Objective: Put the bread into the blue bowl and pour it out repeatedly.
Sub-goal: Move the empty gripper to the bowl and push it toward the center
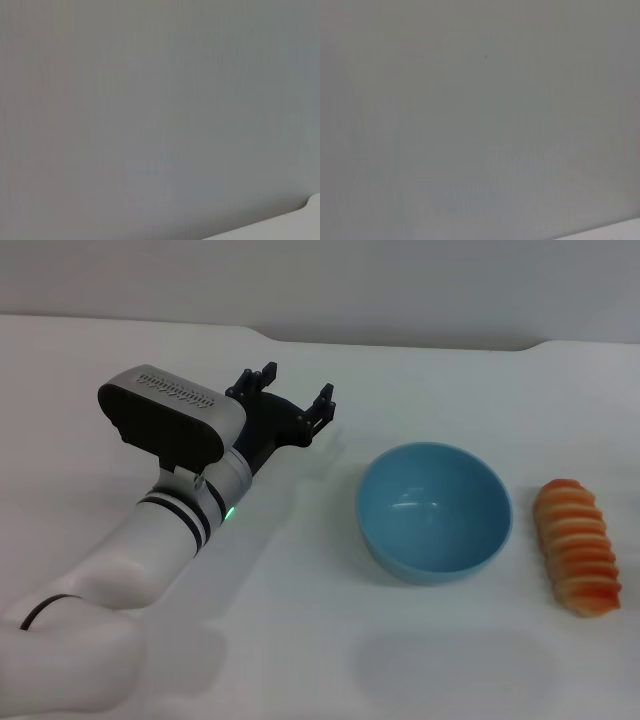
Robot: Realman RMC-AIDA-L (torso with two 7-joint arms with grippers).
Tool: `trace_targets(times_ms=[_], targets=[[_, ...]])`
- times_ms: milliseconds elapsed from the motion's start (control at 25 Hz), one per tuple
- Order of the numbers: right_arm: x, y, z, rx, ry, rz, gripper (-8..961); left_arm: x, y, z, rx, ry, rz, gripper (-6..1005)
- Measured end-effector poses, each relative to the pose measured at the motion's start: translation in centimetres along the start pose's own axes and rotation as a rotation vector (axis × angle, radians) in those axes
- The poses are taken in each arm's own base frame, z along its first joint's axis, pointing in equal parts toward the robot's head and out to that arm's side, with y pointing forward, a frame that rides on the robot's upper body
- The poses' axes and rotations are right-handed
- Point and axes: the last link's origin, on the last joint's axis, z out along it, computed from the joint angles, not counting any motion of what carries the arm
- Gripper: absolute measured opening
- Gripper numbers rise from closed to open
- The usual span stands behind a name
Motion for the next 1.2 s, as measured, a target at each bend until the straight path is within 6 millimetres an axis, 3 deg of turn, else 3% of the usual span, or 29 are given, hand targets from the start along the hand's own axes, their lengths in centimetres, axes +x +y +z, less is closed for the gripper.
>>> trace_targets(times_ms=[400, 560, 680, 960, 1200], targets=[[0.1, 0.0, 0.0, 0.001, 0.005, 0.001, 716, -0.1, 0.0, -0.1, 0.002, -0.003, -0.006, 755], [0.1, 0.0, -0.1, 0.002, 0.007, 0.001, 716, 0.3, 0.5, 0.3, -0.004, -0.048, -0.085, 754], [0.1, -0.1, -0.2, 0.005, 0.004, 0.001, 716, 0.9, -0.3, 1.2, 0.006, -0.112, -0.153, 754], [0.0, -0.1, -0.1, 0.002, -0.001, 0.001, 715, 5.2, -1.7, 3.1, -0.083, -0.253, -0.171, 755], [-0.2, -0.2, 0.1, 0.002, -0.007, -0.003, 715, 9.9, -3.0, 3.1, -0.218, -0.397, -0.135, 755]])
